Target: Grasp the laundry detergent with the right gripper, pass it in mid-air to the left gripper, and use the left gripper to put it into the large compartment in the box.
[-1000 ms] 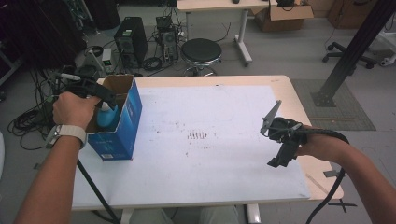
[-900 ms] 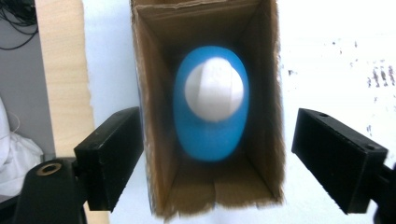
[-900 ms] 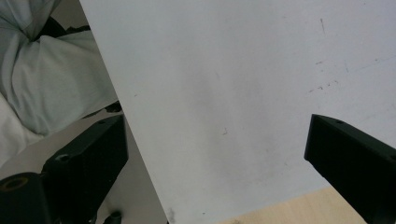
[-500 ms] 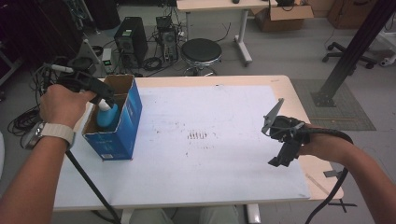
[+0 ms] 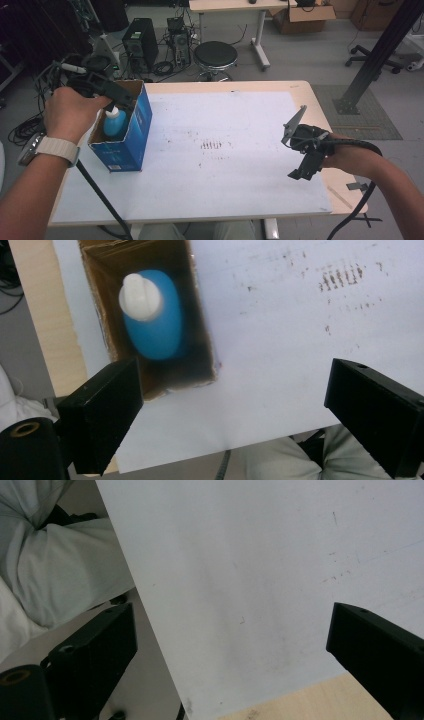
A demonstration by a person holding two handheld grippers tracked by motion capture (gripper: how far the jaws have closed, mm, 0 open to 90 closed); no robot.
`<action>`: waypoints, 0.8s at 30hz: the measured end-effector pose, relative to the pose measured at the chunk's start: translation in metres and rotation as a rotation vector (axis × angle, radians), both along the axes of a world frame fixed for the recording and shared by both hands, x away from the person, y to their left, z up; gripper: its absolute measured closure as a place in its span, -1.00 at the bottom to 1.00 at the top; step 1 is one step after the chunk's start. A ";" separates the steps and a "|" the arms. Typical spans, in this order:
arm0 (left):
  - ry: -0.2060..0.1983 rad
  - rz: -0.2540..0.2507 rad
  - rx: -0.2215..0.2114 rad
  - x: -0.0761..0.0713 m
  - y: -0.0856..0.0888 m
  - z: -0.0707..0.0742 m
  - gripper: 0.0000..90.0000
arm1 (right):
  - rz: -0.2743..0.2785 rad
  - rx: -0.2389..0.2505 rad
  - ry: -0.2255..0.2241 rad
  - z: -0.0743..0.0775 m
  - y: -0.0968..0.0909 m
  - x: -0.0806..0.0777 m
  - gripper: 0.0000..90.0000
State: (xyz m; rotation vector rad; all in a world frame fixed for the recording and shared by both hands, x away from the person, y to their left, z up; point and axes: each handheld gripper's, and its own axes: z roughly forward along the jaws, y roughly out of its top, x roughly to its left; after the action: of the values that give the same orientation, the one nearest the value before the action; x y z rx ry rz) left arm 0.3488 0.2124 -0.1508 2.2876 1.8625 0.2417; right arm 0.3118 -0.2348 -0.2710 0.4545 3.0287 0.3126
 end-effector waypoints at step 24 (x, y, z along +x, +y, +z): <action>-0.021 -0.176 -0.021 -0.007 -0.052 0.002 -0.84 | -0.012 0.006 0.000 0.002 -0.003 -0.002 -0.87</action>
State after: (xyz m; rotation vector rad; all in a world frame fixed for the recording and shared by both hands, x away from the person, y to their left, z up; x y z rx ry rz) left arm 0.3419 0.1607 -0.1487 2.4070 1.6328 0.2191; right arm 0.3101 -0.2379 -0.2691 0.4726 3.0244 0.3211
